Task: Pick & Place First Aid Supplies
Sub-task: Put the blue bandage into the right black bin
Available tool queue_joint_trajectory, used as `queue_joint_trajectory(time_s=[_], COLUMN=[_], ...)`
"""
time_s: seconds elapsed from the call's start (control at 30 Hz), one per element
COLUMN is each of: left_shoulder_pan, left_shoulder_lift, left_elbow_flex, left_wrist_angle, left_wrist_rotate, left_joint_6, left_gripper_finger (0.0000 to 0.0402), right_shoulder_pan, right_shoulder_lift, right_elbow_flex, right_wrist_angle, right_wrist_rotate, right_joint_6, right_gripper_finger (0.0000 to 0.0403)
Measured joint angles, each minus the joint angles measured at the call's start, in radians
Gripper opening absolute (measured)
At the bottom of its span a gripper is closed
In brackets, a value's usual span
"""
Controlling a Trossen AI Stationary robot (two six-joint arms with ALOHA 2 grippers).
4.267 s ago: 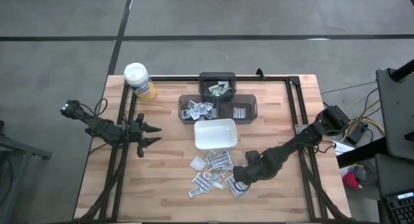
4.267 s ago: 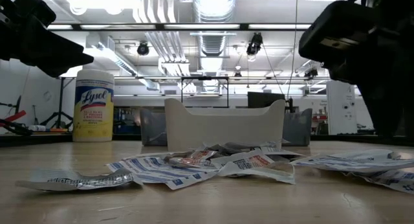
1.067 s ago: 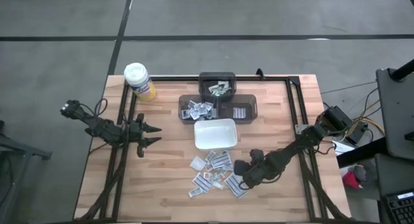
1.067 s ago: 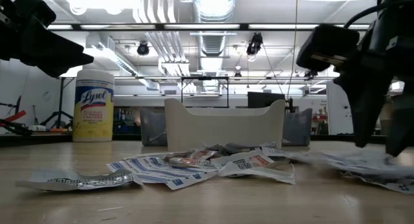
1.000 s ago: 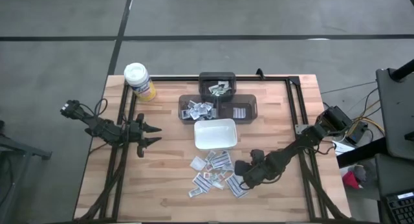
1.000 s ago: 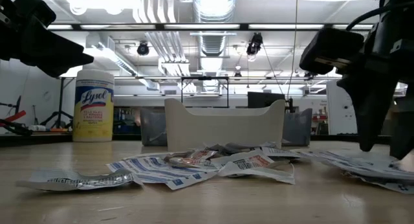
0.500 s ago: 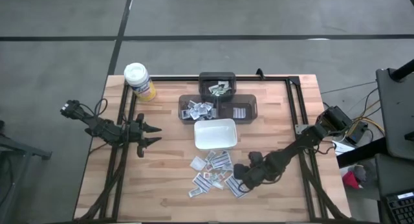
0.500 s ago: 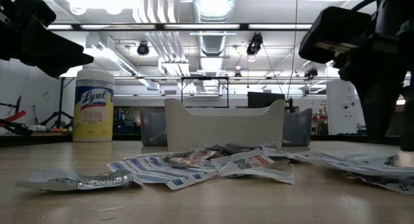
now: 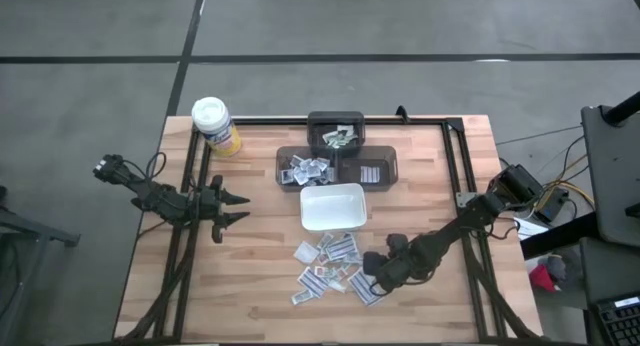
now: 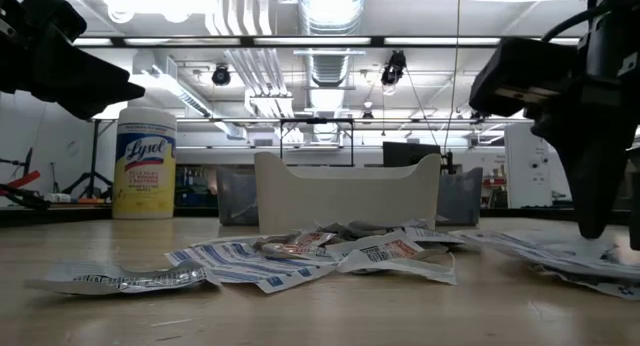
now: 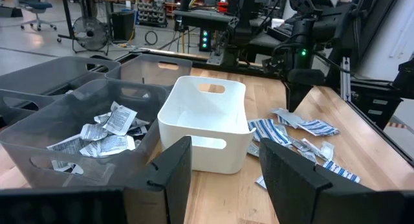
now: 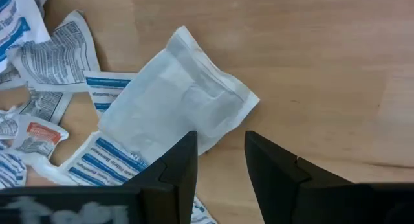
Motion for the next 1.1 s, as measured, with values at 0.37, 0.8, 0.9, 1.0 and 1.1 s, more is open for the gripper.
queue_joint_trajectory(time_s=[0.37, 0.8, 0.9, 1.0, 1.1], left_shoulder_pan=[0.000, 0.000, 0.000, 0.000, 0.000], left_shoulder_lift=[0.000, 0.000, 0.000, 0.000, 0.000], left_elbow_flex=[0.000, 0.000, 0.000, 0.000, 0.000], left_wrist_angle=[0.000, 0.000, 0.000, 0.000, 0.000], left_wrist_rotate=[0.000, 0.000, 0.000, 0.000, 0.000], left_joint_6=[0.004, 0.004, 0.004, 0.003, 0.003], left_gripper_finger=[0.0177, 0.0177, 0.0177, 0.0177, 0.0177], right_shoulder_pan=[-0.002, -0.001, -0.001, -0.001, -0.001], right_shoulder_lift=[0.001, -0.002, -0.002, -0.001, -0.001], right_elbow_flex=[-0.032, -0.061, -0.063, -0.063, -0.057], right_wrist_angle=[0.003, 0.001, -0.002, -0.002, -0.003], right_wrist_rotate=[0.055, 0.055, 0.054, 0.054, 0.054], right_joint_6=[0.000, -0.041, -0.045, -0.049, -0.070], right_gripper_finger=[0.0102, 0.0023, 0.0011, 0.0009, 0.0009])
